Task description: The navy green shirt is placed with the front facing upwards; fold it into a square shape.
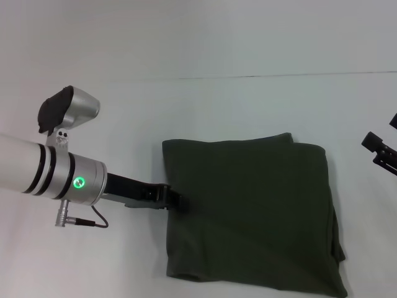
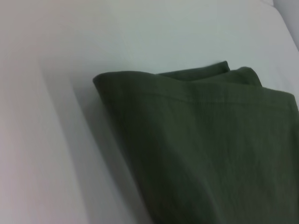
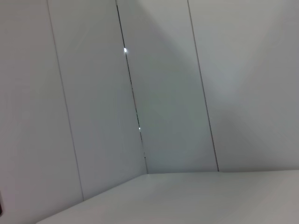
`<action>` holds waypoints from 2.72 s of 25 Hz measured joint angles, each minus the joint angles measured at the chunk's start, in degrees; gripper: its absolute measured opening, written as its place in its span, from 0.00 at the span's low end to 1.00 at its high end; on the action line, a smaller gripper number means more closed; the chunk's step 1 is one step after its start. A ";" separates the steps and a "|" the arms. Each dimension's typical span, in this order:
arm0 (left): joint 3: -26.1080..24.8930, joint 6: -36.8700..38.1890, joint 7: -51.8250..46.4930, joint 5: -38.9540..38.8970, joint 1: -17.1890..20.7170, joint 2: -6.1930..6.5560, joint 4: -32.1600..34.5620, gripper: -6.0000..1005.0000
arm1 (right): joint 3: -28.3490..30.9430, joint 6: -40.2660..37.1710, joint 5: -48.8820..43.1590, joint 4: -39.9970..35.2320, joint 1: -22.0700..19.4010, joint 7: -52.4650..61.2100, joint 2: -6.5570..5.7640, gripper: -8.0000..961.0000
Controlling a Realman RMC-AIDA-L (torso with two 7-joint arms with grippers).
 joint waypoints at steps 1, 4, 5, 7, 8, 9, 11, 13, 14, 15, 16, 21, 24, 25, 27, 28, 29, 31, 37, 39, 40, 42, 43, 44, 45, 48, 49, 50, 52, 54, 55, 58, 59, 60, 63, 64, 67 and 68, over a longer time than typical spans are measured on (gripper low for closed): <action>-0.09 -0.02 0.04 -0.02 0.08 0.00 0.05 0.26 | 0.00 -0.01 0.00 0.00 0.03 0.02 0.00 0.94; -0.34 -0.34 0.10 -0.06 0.33 -0.02 0.34 0.21 | -0.01 -0.01 0.00 -0.01 0.12 0.11 0.00 0.94; -0.52 -0.48 0.12 -0.08 0.40 -0.06 0.41 0.20 | -0.04 -0.01 -0.11 -0.01 0.19 0.17 0.00 0.94; -0.88 -0.82 0.15 -0.13 0.55 -0.07 0.51 0.17 | -0.12 0.00 -0.75 -0.02 0.55 0.33 0.00 0.94; -0.99 -1.00 0.17 -0.15 0.66 -0.01 0.58 0.15 | -0.12 0.00 -0.75 -0.02 0.55 0.33 0.00 0.94; -1.05 -1.19 0.17 -0.15 0.76 0.08 0.64 0.13 | -0.13 0.01 -1.19 -0.02 0.84 0.40 0.00 0.94; -1.56 -1.35 0.18 -0.16 1.21 0.41 1.15 0.10 | -0.14 0.02 -1.35 -0.02 0.97 0.41 0.00 0.94; -1.98 -1.30 0.18 -0.16 1.59 0.66 1.57 0.08 | -0.16 0.16 -1.46 0.00 1.20 0.41 0.00 0.94; -2.58 -1.15 0.19 -0.14 2.04 0.87 2.08 0.08 | -0.16 0.22 -1.49 0.01 1.27 0.41 0.02 0.94; -4.18 -0.84 0.19 0.05 3.01 1.58 3.10 0.08 | -0.17 0.29 -1.50 0.01 1.39 0.41 0.04 0.94; -4.59 -0.78 0.19 0.13 3.23 1.74 3.32 0.08 | -0.18 0.34 -1.52 0.02 1.53 0.41 0.06 0.94; -6.87 -0.97 0.19 0.39 4.98 2.74 4.69 0.08 | -0.23 0.41 -1.69 0.13 2.25 0.41 0.13 0.94; -8.62 -1.51 0.24 0.42 6.25 2.88 5.68 0.08 | -0.28 0.45 -2.17 0.38 2.81 0.41 0.18 0.94; -8.94 -1.67 0.25 0.43 6.69 2.88 5.92 0.08 | -0.29 0.48 -2.26 0.50 2.98 0.41 0.19 0.94; -9.60 -1.79 0.25 0.50 7.56 2.89 6.26 0.08 | -0.48 0.72 -2.30 0.67 3.21 0.41 0.18 0.94; -9.81 -1.67 0.26 0.53 7.83 2.89 6.35 0.08 | -0.59 0.83 -2.30 0.68 3.32 0.41 0.18 0.94; -10.18 -1.23 0.25 0.56 8.18 2.90 6.45 0.08 | -0.68 0.95 -2.30 0.68 3.43 0.41 0.18 0.94; -10.85 -0.21 0.25 0.62 8.71 2.90 6.50 0.08 | -1.01 1.28 -2.31 0.69 3.71 0.41 0.18 0.94; -12.00 2.30 0.16 1.68 9.58 2.64 6.51 0.08 | -1.70 1.89 -2.31 0.77 4.26 0.41 0.24 0.94; -12.15 2.74 0.71 1.78 9.70 2.59 6.80 0.08 | -1.76 2.17 -2.30 0.77 4.38 0.41 0.26 0.94; -12.20 2.89 1.32 1.78 9.74 2.56 7.03 0.08 | -1.91 2.33 -2.30 0.77 4.41 0.41 0.26 0.94; -12.46 3.58 2.81 1.68 9.94 2.48 7.77 0.08 | -2.53 2.70 -2.30 0.77 4.50 0.41 0.27 0.94; -12.67 4.09 3.26 1.55 10.11 2.41 8.25 0.08 | -2.89 2.86 -2.29 0.77 4.55 0.41 0.27 0.94; -12.91 4.62 3.65 1.41 10.30 2.36 8.74 0.08 | -3.20 2.93 -2.29 0.77 4.56 0.41 0.24 0.94; -13.21 5.34 4.06 1.33 10.51 2.28 9.41 0.08 | -3.46 3.04 -2.28 0.77 4.59 0.41 0.20 0.94; -13.71 8.49 6.95 1.10 10.98 2.09 11.50 0.14 | -4.13 3.33 -2.27 0.76 4.70 0.49 0.07 0.94; -13.78 9.43 8.34 0.93 11.14 2.05 12.18 0.20 | -4.64 3.41 -2.28 0.67 4.74 0.62 0.05 0.94; -14.06 11.23 11.46 0.35 11.45 1.89 13.58 0.25 | -5.08 3.42 -2.27 0.48 4.78 0.84 0.00 0.94; -14.70 14.68 18.09 -1.39 12.39 1.39 16.38 0.33 | -6.37 3.42 -2.27 -0.36 4.83 1.78 -0.11 0.94; -15.40 18.85 25.93 -3.80 14.18 0.31 20.35 0.41 | -8.24 2.97 -3.03 -2.22 4.86 3.85 -0.23 0.94; -15.75 20.74 30.64 -5.51 15.75 -0.59 23.60 0.45 | -9.13 2.55 -3.71 -3.36 4.86 4.82 -0.30 0.94; -15.92 22.37 41.03 -9.29 20.44 -3.22 31.90 0.59 | -10.58 -0.36 -7.30 -7.20 4.86 6.64 -0.09 0.94; -15.81 22.33 44.40 -10.39 22.04 -3.83 33.86 0.63 | -10.88 -1.40 -8.33 -8.11 4.86 6.74 0.01 0.94; -15.71 22.36 48.39 -11.31 23.64 -4.33 35.06 0.68 | -11.28 -2.66 -9.47 -8.71 4.86 6.59 0.14 0.94; -15.88 24.56 60.54 -13.85 26.86 -4.55 33.97 0.77 | -12.44 -4.99 -12.26 -9.19 4.65 5.25 0.18 0.94; -16.32 25.60 65.28 -14.75 28.04 -4.59 32.84 0.78 | -12.57 -5.24 -13.14 -9.20 4.52 4.95 0.19 0.94; -18.75 28.32 73.78 -16.28 30.76 -4.66 29.36 0.84 | -12.65 -5.56 -16.87 -8.95 3.97 4.49 0.29 0.94; -19.93 28.90 74.50 -15.98 31.30 -4.66 28.81 0.86 | -12.65 -5.52 -17.79 -8.89 3.76 4.49 0.31 0.94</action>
